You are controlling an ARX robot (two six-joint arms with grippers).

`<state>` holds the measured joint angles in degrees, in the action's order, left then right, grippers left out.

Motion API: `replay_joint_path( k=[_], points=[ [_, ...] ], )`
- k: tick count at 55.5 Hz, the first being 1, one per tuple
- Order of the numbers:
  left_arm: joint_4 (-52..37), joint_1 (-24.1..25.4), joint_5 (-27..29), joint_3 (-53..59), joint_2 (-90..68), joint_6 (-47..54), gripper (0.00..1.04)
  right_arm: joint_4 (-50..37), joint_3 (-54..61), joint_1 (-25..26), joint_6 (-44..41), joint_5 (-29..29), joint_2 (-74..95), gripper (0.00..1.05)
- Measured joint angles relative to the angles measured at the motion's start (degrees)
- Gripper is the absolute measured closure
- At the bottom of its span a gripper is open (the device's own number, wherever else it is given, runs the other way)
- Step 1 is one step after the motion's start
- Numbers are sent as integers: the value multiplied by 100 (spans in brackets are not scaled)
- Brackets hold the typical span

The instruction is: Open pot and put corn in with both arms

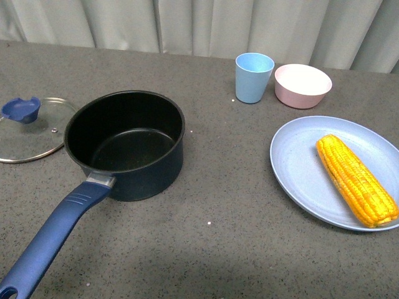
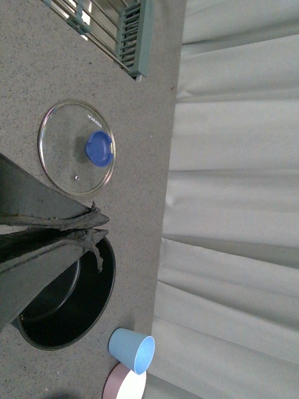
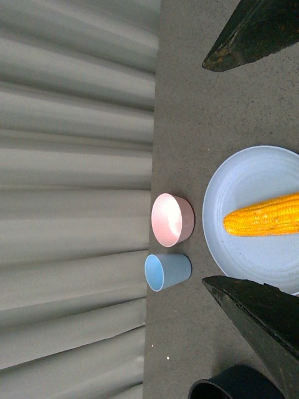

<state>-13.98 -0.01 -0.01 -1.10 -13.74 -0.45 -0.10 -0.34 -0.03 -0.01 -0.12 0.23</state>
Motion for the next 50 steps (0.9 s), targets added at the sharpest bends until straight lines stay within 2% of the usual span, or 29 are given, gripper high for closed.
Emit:
replay_joint_path(
  k=[15,21,32,34,35,36,38,41,44,46,50],
  points=[
    [378,0,0,0,374,0,101,0,0,0,0,0,0,9],
    [1296,0,0,-2,1113,2,101,0,0,0,2,2,0,9],
    [1384,0,0,-2,1342,0,101,0,0,0,0,0,0,9],
    [1386,0,0,-2,1342,0,97,17,0,-17,2,90,20,9],
    [1386,0,0,-2,1342,0,93,179,-59,-149,55,568,125,9],
    [1386,0,-2,-2,1344,2,90,227,-83,-188,68,710,160,9],
    [1386,0,0,-2,1346,2,84,330,-219,-463,136,1703,603,9],
    [1386,0,2,-2,1353,2,75,37,-310,-533,173,2444,1318,9],
    [1386,0,2,-2,1351,0,66,-380,-415,-396,262,2420,2087,9],
    [1386,0,2,-2,1351,2,57,-691,-562,-251,332,2105,2743,9],
    [1386,0,0,-2,1351,2,47,-1274,-916,-44,319,1488,3939,9]
  ],
)
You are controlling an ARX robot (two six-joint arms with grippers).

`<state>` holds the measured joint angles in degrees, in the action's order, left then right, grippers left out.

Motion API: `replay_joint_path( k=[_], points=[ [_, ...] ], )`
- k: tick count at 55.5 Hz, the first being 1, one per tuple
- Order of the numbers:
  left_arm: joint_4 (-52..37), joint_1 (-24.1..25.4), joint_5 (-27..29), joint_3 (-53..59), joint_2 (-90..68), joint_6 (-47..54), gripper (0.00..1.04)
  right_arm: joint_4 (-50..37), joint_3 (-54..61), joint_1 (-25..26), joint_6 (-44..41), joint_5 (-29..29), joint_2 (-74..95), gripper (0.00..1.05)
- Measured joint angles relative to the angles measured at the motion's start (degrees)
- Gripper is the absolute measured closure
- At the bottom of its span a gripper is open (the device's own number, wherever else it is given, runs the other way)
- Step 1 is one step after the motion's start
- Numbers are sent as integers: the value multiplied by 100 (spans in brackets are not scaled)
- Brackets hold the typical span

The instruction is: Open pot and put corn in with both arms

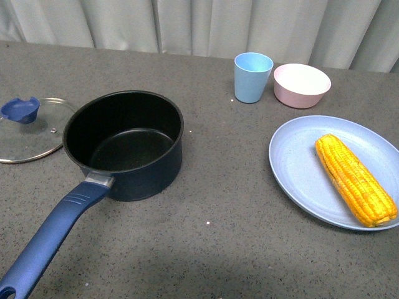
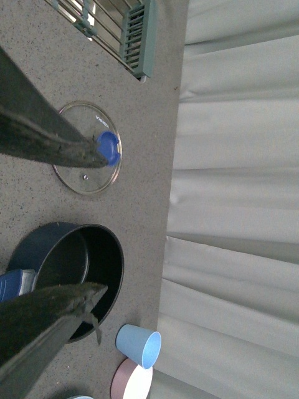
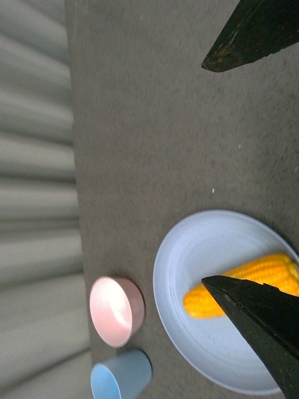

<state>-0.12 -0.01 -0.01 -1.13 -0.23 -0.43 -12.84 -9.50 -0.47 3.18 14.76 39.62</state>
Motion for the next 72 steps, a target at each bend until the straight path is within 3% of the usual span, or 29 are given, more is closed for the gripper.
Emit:
replay_joint_path(
  k=[7,15,22,32,72],
  points=[
    [0,0,0,0,0,0,25,-166,-765,140,-118,-708,1709,9],
    [0,0,2,0,0,11,5,855,-1816,83,-315,-1484,3327,9],
    [0,0,0,0,0,15,6,1263,-2627,-92,-372,-1858,4422,9],
    [0,0,2,0,0,15,6,1427,-3383,-341,-219,-1853,5711,9],
    [0,0,2,0,0,15,6,1624,-3952,-385,227,-2011,7047,9]
  ],
)
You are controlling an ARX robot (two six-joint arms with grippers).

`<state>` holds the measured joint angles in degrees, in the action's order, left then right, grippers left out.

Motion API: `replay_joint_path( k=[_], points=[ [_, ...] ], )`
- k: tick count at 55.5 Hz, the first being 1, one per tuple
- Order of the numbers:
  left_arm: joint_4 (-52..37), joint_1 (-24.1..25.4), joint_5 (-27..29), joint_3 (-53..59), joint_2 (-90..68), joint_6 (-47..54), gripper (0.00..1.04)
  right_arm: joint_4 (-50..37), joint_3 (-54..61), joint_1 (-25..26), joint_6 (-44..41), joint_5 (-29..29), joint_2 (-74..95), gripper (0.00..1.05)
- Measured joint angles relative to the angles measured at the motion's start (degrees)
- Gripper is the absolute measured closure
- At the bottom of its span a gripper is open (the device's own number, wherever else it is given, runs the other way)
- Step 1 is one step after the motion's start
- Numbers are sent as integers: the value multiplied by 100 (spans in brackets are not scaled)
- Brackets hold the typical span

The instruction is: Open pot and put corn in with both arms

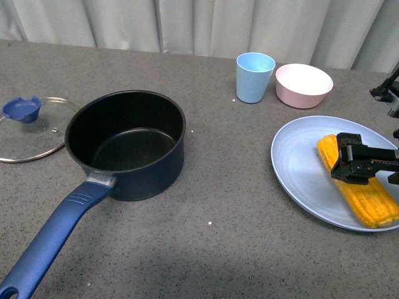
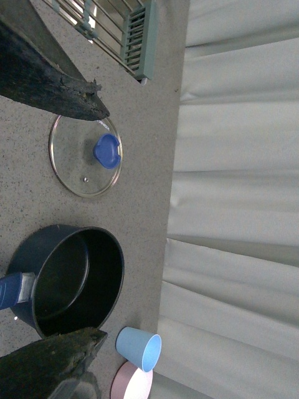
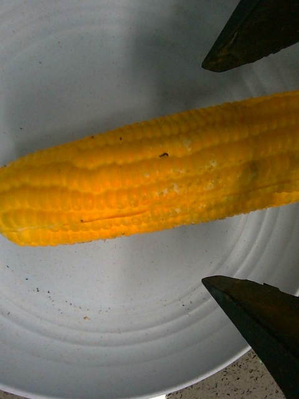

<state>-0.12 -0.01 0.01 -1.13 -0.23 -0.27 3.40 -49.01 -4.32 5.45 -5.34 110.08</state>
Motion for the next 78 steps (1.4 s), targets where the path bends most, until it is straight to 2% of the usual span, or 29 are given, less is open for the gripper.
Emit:
replay_joint_path(
  k=[5,7,19,28,36,46,58,67,73,78],
  points=[
    [0,0,0,0,0,0,6,-11,0,-24,46,-59,31,9],
    [0,0,0,0,0,0,6,-17,0,-26,85,-79,39,13],
    [0,0,0,0,0,0,6,-26,0,-39,114,-90,59,45],
    [0,0,0,0,0,0,6,-24,0,-7,144,-146,59,76],
    [0,0,0,0,0,0,6,-24,0,44,168,-260,59,90],
    [0,0,0,0,0,0,6,-24,24,107,243,-439,-42,98],
    [0,0,0,0,0,0,6,-144,181,210,472,-881,-505,100],
    [0,0,-2,0,0,0,6,-330,291,210,955,-1685,-992,100],
    [0,0,-2,0,0,0,6,-590,192,-181,1512,-2293,-1029,100],
    [0,0,0,0,0,0,6,-896,-122,-713,2039,-2726,-769,100]
  ],
)
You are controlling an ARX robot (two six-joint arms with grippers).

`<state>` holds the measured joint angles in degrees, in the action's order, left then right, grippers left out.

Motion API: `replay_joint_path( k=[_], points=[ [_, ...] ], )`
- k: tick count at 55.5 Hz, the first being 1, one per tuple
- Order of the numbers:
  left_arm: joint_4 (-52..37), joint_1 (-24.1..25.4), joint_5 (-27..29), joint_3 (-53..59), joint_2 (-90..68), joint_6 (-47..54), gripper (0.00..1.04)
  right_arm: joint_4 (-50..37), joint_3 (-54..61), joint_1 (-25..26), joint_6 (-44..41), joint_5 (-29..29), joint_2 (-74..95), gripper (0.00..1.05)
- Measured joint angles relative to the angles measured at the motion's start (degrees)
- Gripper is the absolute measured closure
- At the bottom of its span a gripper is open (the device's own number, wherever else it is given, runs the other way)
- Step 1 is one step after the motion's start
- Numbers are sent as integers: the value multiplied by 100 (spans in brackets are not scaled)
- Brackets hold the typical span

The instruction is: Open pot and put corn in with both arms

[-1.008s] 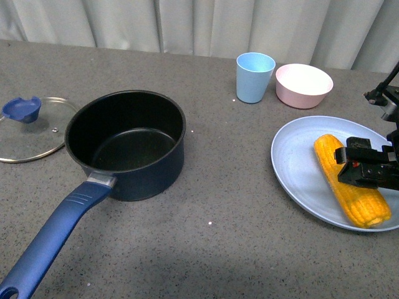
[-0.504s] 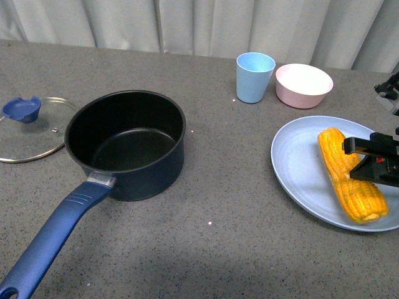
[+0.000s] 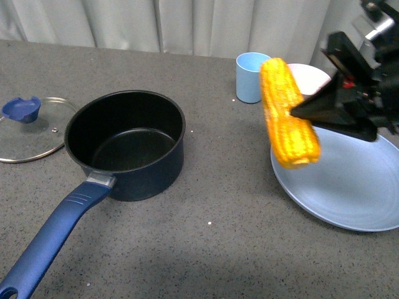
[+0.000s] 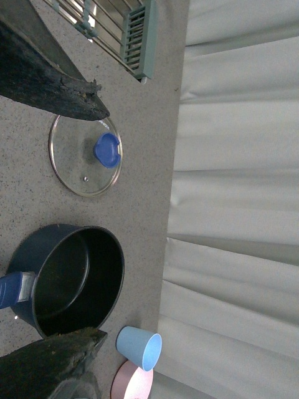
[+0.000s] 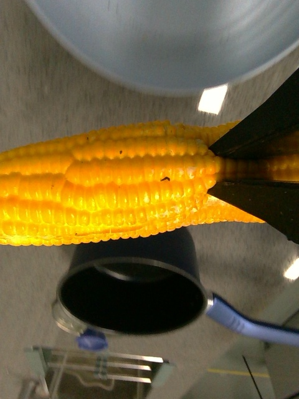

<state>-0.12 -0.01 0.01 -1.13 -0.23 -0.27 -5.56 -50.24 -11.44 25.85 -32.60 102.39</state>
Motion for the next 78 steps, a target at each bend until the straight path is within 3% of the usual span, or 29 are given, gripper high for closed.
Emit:
replay_joint_path(
  k=[13,23,51,57,64,72,78],
  points=[
    [0,0,0,0,0,0,6,-142,-1045,-859,671,-391,723,100],
    [0,0,0,0,0,0,6,177,-1956,-1351,708,-426,1478,100],
    [0,0,0,0,0,0,6,979,-3392,-1775,586,-345,2332,99],
    [0,0,0,0,0,0,6,1056,-3436,-1781,581,-315,2363,79],
    [0,0,0,0,0,0,6,1082,-3436,-1779,581,-284,2363,47],
    [0,0,0,0,0,0,6,990,-3432,-1764,566,-155,2363,25],
    [0,0,0,0,0,0,6,614,-3152,-1720,535,251,2184,7]
  ],
)
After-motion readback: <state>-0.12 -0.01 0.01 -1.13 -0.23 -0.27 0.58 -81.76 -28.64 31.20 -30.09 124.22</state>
